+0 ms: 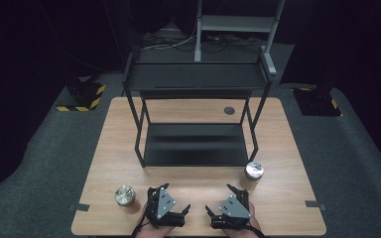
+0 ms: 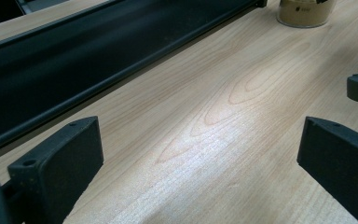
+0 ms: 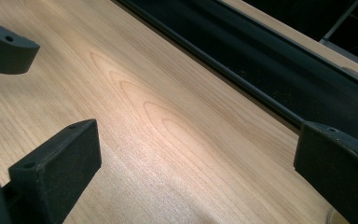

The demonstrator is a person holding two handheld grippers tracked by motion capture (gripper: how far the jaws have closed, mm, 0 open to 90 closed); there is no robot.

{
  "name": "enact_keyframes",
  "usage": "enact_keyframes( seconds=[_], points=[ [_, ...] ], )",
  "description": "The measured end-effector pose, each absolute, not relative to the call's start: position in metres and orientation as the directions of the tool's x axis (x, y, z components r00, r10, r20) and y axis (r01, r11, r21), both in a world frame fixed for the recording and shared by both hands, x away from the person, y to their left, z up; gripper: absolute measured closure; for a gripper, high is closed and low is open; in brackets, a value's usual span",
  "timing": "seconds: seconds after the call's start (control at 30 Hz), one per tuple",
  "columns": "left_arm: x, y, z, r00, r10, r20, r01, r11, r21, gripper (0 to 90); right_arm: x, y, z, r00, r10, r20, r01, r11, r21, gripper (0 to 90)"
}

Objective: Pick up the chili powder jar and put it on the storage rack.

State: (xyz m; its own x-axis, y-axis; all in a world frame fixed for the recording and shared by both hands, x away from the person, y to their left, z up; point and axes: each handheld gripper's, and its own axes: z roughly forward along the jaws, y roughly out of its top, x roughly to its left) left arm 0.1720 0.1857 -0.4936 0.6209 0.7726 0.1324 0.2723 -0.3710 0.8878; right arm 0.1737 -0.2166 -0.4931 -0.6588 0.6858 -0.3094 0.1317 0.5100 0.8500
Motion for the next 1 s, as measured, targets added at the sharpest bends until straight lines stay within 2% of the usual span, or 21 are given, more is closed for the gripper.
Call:
enact_keyframes(
  seconds=[0.37,1.0],
  points=[
    [0.1691,0.1822,-0.493,0.623,0.766,0.16,0.261,-0.397,0.88,0.6,0.1765,-0.2198,-0.492,-0.66,0.698,-0.279,0.153,0.489,0.859,0.0],
    [0.1694,0.1879,-0.4934,0.616,0.779,0.117,0.283,-0.358,0.89,0.6,0.1766,-0.2231,-0.4928,-0.659,0.706,-0.259,0.159,0.468,0.87,0.0]
  ],
)
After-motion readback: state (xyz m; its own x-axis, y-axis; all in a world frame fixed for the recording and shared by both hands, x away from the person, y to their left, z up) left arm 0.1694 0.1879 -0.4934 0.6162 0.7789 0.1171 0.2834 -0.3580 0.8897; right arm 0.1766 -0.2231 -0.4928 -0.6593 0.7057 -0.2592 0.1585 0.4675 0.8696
